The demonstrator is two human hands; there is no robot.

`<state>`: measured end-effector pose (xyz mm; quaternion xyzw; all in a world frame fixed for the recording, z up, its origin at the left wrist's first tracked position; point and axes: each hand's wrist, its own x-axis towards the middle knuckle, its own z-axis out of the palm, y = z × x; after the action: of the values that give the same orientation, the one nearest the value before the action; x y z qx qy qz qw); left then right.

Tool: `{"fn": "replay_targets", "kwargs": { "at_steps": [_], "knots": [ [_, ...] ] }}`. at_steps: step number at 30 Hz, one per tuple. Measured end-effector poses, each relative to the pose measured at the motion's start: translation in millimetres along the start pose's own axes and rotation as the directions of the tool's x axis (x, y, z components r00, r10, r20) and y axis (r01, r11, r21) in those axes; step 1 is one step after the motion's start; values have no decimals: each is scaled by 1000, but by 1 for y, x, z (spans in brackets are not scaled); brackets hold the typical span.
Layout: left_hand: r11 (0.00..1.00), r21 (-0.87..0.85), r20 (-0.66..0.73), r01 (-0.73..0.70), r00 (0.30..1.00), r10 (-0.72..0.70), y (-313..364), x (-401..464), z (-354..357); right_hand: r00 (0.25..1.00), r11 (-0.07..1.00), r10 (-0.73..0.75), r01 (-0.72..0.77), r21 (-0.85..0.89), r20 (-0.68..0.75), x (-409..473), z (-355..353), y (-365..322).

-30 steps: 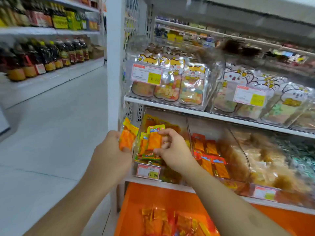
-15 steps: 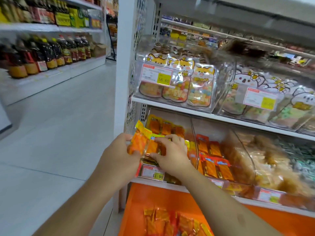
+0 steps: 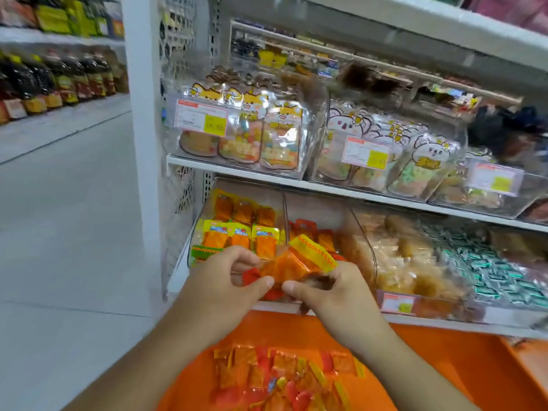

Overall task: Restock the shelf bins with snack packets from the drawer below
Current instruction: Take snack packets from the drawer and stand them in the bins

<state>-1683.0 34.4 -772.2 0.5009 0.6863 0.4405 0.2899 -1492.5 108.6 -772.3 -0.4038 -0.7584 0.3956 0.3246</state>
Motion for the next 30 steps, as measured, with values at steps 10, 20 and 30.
{"fn": "replay_targets", "kwargs": {
  "at_steps": [10, 20, 30],
  "knots": [
    [861, -455, 247, 228, 961, -124, 7, -13, 25, 918, 819, -394, 373, -437, 46, -32, -32, 29],
    [916, -396, 74, 62, 997, -35, -1, -11, 52, 998, 997, 55, -56, 58, 2, -44, -39, 23],
    [978, -210, 188, 22, 982, 18, -7, 6, 79, 998, 969, 51, -58, -240, -37, -33, -59, 37]
  ]
}}
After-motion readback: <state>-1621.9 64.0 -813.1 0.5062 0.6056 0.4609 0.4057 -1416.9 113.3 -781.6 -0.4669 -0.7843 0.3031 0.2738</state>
